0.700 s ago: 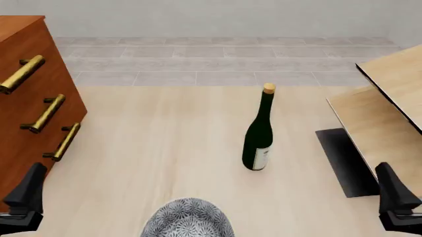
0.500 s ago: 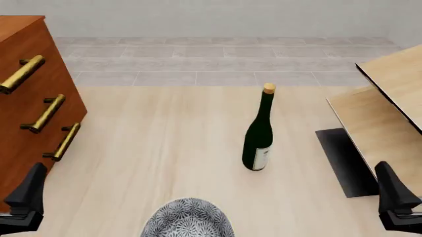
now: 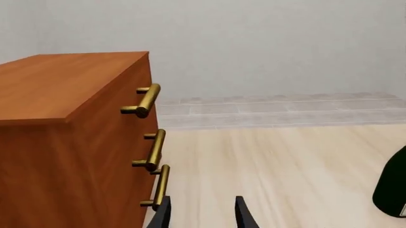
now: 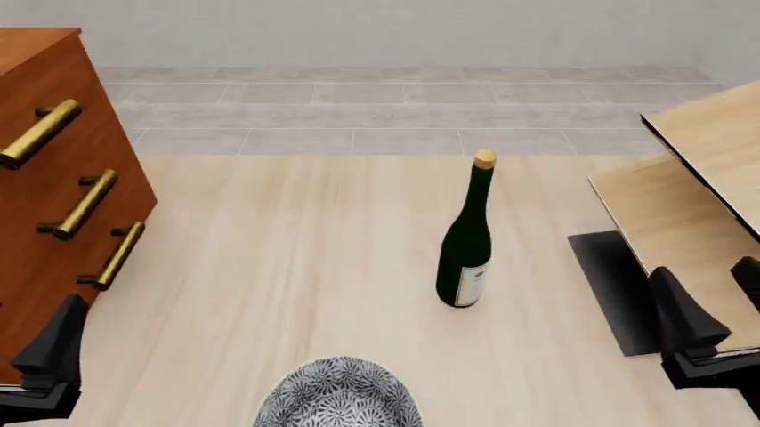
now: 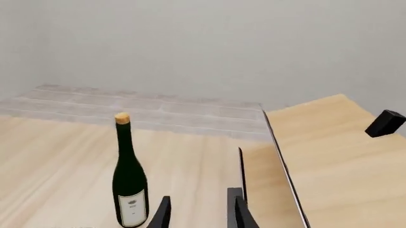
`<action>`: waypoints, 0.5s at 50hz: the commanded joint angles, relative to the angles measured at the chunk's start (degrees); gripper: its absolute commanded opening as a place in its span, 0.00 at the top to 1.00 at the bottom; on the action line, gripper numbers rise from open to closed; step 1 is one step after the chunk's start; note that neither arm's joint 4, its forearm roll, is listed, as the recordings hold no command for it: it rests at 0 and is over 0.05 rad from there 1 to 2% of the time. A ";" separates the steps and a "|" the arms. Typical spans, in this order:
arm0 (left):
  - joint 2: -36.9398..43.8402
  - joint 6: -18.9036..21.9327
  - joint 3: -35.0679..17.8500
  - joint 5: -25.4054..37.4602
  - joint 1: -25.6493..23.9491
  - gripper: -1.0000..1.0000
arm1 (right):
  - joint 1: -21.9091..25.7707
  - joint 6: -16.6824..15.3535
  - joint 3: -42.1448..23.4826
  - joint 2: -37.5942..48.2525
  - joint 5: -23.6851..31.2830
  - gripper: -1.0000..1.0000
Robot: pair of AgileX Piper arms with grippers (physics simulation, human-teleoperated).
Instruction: Put the wine bottle on the wine rack.
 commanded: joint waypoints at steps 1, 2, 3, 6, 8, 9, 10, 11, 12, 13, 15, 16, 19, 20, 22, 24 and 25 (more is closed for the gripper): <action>-0.02 -0.05 0.01 0.16 -0.12 0.00 | 3.84 -1.07 -2.22 9.65 -6.25 0.00; -0.02 0.00 0.00 0.11 -0.06 0.00 | 3.95 -1.32 -2.70 9.97 -6.34 0.00; -0.02 0.00 0.00 0.11 -0.06 0.00 | 3.95 -1.32 -2.71 9.99 -6.35 0.00; -0.04 -0.09 0.00 0.15 -0.03 0.00 | 5.05 -1.77 -3.84 12.47 -7.56 0.00; -0.03 -0.07 0.00 0.27 -0.03 0.00 | 5.82 -1.84 -4.44 15.02 -8.98 0.00; -0.01 -0.08 -0.01 0.30 0.00 0.00 | 6.32 -2.17 -4.65 16.75 -10.06 0.00; -0.01 0.06 -0.02 0.17 0.38 0.00 | 7.21 -2.06 -4.85 18.18 -10.98 0.00; 0.02 0.11 -0.02 0.18 0.57 0.00 | 7.42 -2.30 -5.02 19.22 -11.59 0.00; 0.03 0.14 -0.02 0.25 0.58 0.00 | 7.33 -2.02 -5.31 19.90 -11.97 0.00; 0.03 0.14 -0.02 0.25 0.58 0.00 | 7.33 -2.02 -5.31 19.93 -12.01 0.00; 0.00 0.06 -0.03 0.24 0.65 0.00 | 8.00 -1.74 -6.09 21.53 -12.79 0.00; 0.00 0.03 -0.03 0.27 0.62 0.00 | 8.25 -1.74 -6.31 22.43 -13.20 0.00; 0.02 -0.01 -0.04 0.28 0.45 0.00 | 8.53 -1.60 -7.00 22.99 -13.21 0.00; 0.04 0.01 -0.06 0.28 0.47 0.00 | 8.60 -1.38 -7.44 23.05 -12.81 0.00; 0.07 -0.13 -0.14 0.28 0.33 0.00 | 8.83 -1.06 -8.09 23.83 -12.95 0.00; 0.13 -0.13 -0.50 0.45 -0.01 0.00 | 9.76 -1.19 -9.16 24.82 -12.90 0.00; 0.13 -0.13 -0.50 0.46 -0.01 0.00 | 9.76 -1.19 -9.16 24.82 -12.90 0.00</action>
